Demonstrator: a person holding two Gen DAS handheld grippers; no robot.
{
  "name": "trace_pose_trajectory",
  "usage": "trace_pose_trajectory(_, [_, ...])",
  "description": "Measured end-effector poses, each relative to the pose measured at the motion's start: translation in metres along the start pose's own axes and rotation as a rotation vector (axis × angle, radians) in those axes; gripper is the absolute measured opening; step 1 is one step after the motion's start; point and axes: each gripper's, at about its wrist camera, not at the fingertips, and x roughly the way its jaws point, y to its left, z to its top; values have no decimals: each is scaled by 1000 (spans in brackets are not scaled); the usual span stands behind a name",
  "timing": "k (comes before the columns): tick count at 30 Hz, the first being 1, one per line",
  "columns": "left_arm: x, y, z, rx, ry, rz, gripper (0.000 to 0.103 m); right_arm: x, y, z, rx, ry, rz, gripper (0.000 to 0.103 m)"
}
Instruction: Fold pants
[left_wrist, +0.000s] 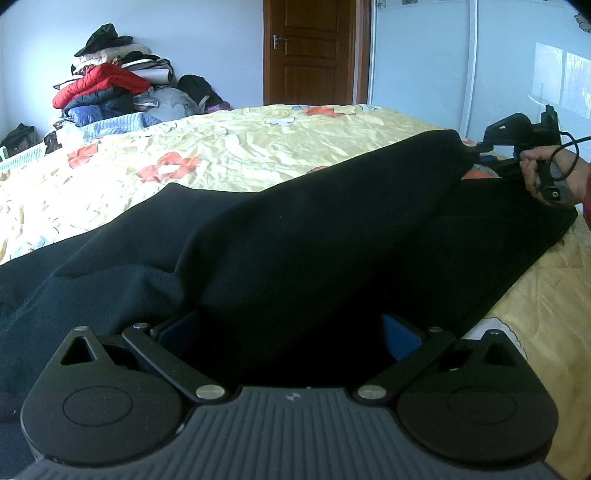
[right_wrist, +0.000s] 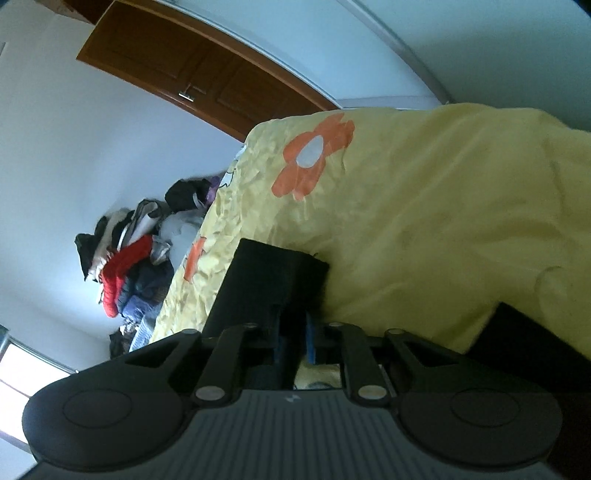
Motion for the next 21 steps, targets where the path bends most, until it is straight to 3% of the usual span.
trace_pose_trajectory(5, [-1,-1,0,3,-4,4,103,2,10,1,-33,-16,21,14])
trace_pose_trajectory(7, [-4,-5,0,26,-23,36,98,-4,17,-1,-58,-30,60,5])
trace_pose_trajectory(9, [-8,-13,2,69,-41,50,93,-16,30,-2,-71,-40,129,5])
trace_pose_trajectory(17, [-4,-53,23,240,-86,-13,93,-64,107,8,-91,-51,449,5])
trace_pose_trajectory(21, [7,-69,25,309,-94,-3,93,-77,134,10,-93,-59,532,5])
